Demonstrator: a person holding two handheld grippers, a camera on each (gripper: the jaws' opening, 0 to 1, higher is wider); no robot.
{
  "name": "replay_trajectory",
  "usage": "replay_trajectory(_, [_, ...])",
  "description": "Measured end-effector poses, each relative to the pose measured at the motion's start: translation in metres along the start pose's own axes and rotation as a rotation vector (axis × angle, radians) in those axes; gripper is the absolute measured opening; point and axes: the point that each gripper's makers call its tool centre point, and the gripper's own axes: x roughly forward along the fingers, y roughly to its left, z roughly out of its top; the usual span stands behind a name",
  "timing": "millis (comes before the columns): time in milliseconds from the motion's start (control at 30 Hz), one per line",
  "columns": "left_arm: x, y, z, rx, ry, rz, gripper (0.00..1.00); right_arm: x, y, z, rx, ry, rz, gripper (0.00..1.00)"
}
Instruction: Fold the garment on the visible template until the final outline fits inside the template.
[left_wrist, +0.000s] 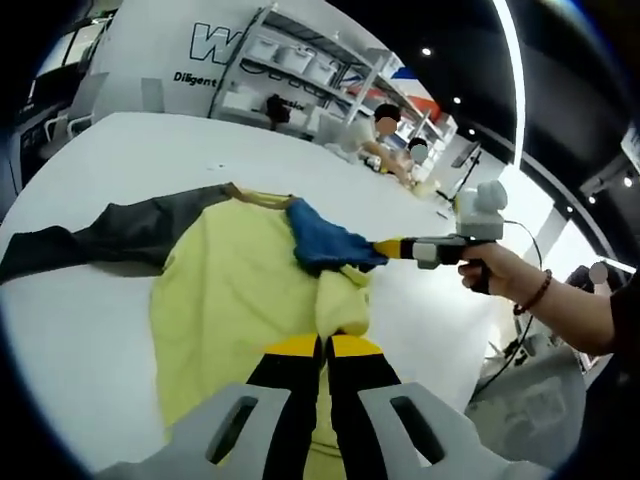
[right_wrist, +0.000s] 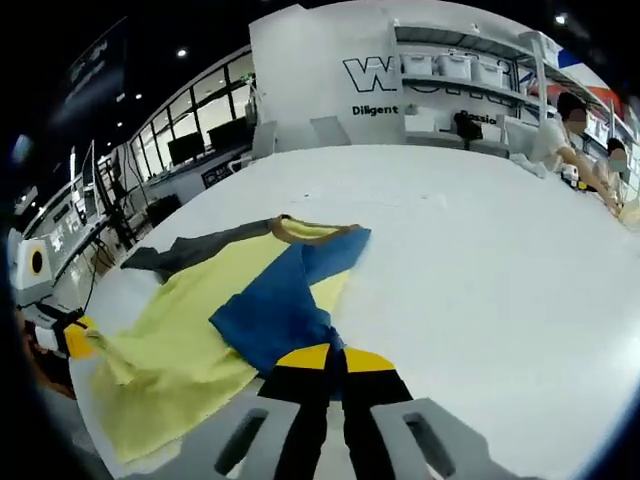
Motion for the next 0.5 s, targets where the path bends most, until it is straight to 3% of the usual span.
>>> replay_trajectory(133, [0.004,-0.018,-0.001,0.019,0.012,-0.059,0.0,-0.01,-0.016,0.021,-0.034,-0.047,-0.042,0.0])
replay_trajectory(267, [0.008,-0.032,-0.004,0.033,0.025,-0.098,0.0,-0.016,-0.036,0.031,-0.041,-0.061,-0.091,0.0])
replay_trajectory(400, [0.011,-0.048,-0.006,0.035,0.04,-0.153,0.0,-0.034,-0.06,0.047,-0.08,-0.103,-0.198,0.0])
replay_trajectory(500, [0.015,-0.067,-0.006,0.013,0.045,-0.22,0.0,-0.056,-0.081,0.066,-0.17,-0.164,-0.325,0.0])
